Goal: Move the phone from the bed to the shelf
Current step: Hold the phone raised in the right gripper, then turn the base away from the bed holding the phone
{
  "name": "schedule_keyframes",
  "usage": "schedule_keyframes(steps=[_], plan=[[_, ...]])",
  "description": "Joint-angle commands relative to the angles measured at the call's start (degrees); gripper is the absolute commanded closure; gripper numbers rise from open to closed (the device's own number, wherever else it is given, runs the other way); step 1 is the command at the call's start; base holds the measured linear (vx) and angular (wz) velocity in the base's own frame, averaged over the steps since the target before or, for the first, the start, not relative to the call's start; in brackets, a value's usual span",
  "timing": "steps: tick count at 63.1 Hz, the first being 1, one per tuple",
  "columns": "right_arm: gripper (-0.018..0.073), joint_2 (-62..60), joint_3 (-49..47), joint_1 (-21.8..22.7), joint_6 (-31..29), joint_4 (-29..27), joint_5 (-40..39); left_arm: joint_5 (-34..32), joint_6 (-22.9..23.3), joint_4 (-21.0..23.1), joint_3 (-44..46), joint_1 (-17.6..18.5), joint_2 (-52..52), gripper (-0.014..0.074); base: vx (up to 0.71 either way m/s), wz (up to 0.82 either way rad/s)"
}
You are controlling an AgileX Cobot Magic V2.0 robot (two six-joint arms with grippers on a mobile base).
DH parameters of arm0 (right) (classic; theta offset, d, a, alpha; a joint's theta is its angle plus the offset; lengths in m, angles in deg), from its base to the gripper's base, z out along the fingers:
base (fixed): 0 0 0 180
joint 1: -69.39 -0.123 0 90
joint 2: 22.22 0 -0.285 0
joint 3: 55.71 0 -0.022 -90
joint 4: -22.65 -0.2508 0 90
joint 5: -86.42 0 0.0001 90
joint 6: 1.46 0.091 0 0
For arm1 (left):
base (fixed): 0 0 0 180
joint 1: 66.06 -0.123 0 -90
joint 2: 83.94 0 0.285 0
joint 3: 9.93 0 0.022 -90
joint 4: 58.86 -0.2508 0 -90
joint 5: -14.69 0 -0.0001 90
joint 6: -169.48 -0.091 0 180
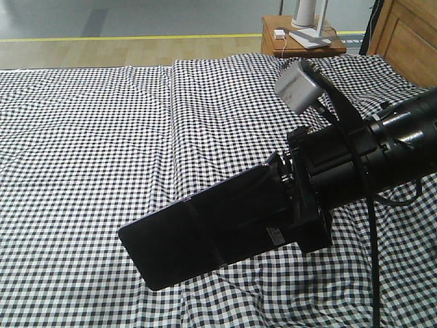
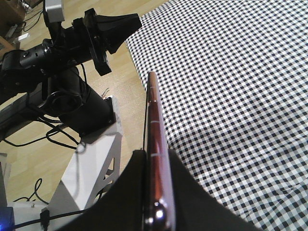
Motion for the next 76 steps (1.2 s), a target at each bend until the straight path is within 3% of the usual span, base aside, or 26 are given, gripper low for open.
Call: schedule_keyframes(steps=[1,46,76], plan=[[0.0561,-1.8,-1.5,-0.1,-0.3,-4.4,3.4,-4.0,0.0,0.5,-0.4,0.0,0.5,0.0595,0.00,0.00],[0.0561,-1.8,-1.5,-0.1,-0.3,-4.4,3.4,-4.0,0.0,0.5,-0.4,0.0,0.5,0.0595,-0.01,0.05],[0.0561,-1.8,-1.5,-0.1,-0.3,-4.4,3.4,-4.0,0.0,0.5,-0.4,0.0,0.5,0.0595,-0.04,0.31]])
